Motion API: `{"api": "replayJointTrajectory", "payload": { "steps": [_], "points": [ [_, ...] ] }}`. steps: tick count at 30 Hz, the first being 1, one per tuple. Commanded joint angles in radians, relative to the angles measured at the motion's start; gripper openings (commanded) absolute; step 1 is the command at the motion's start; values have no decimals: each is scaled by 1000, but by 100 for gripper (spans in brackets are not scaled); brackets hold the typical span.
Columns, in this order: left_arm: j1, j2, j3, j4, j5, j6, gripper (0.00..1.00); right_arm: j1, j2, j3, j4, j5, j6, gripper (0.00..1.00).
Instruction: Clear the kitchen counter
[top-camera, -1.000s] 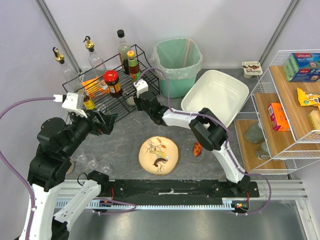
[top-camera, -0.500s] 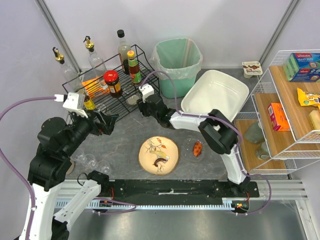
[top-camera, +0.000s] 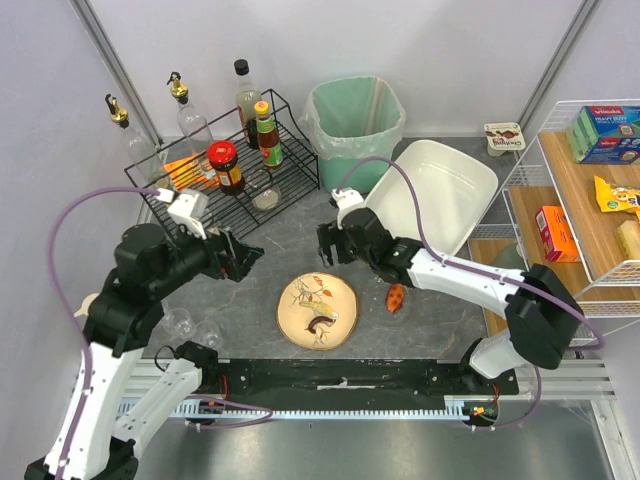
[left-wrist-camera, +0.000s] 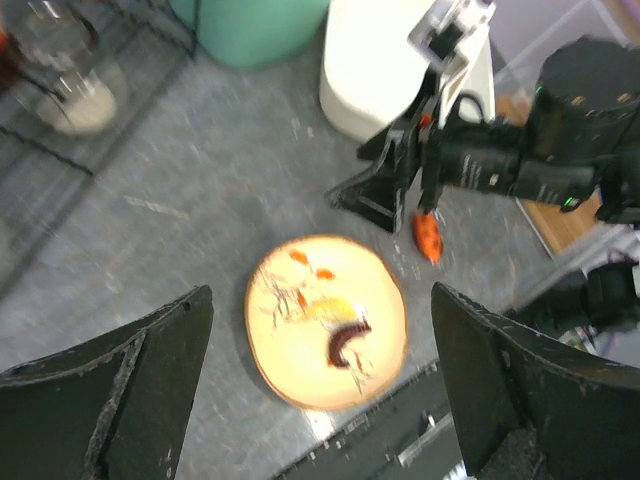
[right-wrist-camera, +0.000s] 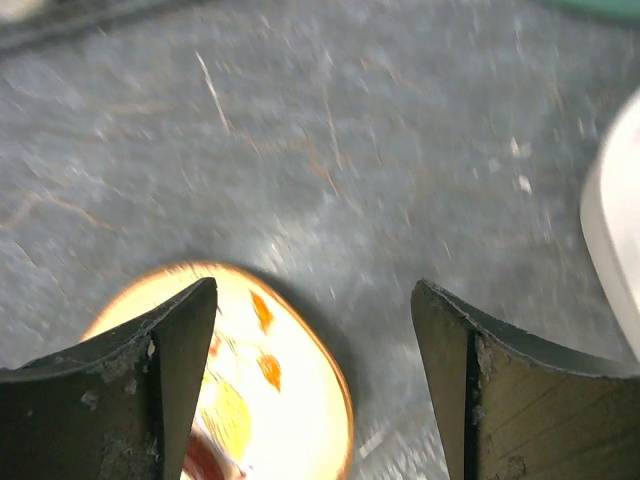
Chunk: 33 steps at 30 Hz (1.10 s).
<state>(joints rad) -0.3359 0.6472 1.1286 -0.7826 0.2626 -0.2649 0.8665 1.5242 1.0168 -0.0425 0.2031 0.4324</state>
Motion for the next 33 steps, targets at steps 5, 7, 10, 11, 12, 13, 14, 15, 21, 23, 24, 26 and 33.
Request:
{"api": "replayJointTrajectory", "payload": {
  "steps": [5,7,10,11,12,13,14,15,21,23,24,26,33],
  "points": [
    [1,62,-278,92,254,-227,89,0,-191,-147,-152,18,147,82],
    [1,62,-346,124,228,-270,88,0,-222,-158,-154,1,164,82],
    [1,63,-435,181,190,-321,88,0,-252,-175,-149,-5,184,82],
    [1,66,-456,199,184,-339,88,0,-260,-181,-151,-5,186,82],
    [0,72,-478,218,178,-352,88,0,-266,-187,-148,-2,193,82],
    [1,75,-506,236,172,-359,88,2,-272,-195,-146,-1,195,82],
    [0,80,-527,262,158,-372,88,0,-275,-201,-145,-4,200,82],
    [-2,83,-558,282,144,-381,88,0,-279,-204,-145,-8,201,82],
    [-17,169,-645,376,101,-428,81,0,-291,-227,-132,-18,204,82],
    [-41,219,-658,405,84,-430,78,0,-294,-239,-126,-21,209,82],
    [-52,247,-661,413,73,-431,77,0,-297,-247,-120,-24,215,82],
    [-67,304,-667,437,72,-428,75,0,-305,-262,-103,-40,232,82],
    [-126,471,-693,549,73,-456,59,0,-323,-302,-60,-111,264,82]
  ]
}}
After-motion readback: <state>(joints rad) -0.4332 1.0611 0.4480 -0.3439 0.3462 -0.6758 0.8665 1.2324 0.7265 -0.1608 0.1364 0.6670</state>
